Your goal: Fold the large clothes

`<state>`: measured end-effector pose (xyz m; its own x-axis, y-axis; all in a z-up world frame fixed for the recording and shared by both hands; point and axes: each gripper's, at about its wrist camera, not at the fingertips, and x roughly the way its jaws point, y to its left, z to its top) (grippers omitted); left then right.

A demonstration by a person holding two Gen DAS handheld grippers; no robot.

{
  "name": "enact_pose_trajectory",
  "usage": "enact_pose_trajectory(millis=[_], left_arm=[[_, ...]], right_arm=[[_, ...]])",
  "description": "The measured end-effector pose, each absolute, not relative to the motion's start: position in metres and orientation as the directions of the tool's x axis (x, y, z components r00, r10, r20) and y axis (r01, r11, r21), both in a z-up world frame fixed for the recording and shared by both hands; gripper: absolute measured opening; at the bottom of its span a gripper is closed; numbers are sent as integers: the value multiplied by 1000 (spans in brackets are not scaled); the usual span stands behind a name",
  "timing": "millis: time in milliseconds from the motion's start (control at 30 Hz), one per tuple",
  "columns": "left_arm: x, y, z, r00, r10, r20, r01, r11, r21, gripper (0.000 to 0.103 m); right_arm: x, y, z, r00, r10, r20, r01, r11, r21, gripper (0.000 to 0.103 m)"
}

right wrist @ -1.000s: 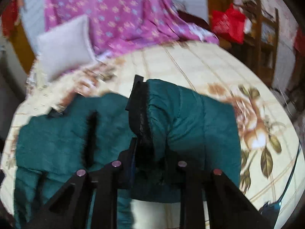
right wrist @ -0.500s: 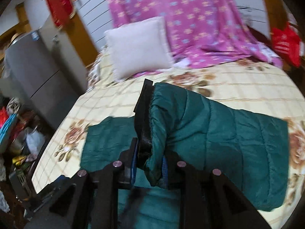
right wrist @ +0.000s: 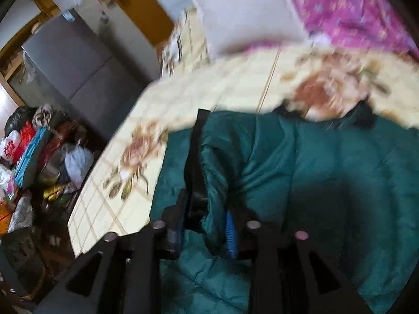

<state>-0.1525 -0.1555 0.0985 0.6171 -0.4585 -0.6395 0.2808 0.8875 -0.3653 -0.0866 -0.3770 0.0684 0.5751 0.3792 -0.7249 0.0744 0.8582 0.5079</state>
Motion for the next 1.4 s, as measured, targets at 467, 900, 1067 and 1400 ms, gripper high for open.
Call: enact_pose_trajectory(millis=[467,900,1067,1400], left_arm=[[-146,-169,93,553,-589,-589,315,802,-507,50],[-97,-243,85,507,-482,-715,303,876,-376,1],[-93,-226,112,570,-496,-656,335,868,-365,0],[-84,-183,81,570,-421,-706,284,907,-311,0]], right_arm=[[-205,-455,152,714,277,-643,76,882,464,79],[-308,-559,147,754,37,-655,327,845,424,79],[-286,-554,130,733,-16,-680,351,865,358,79],[-190,-520,57,611,-34,-791,343,912,225,79]])
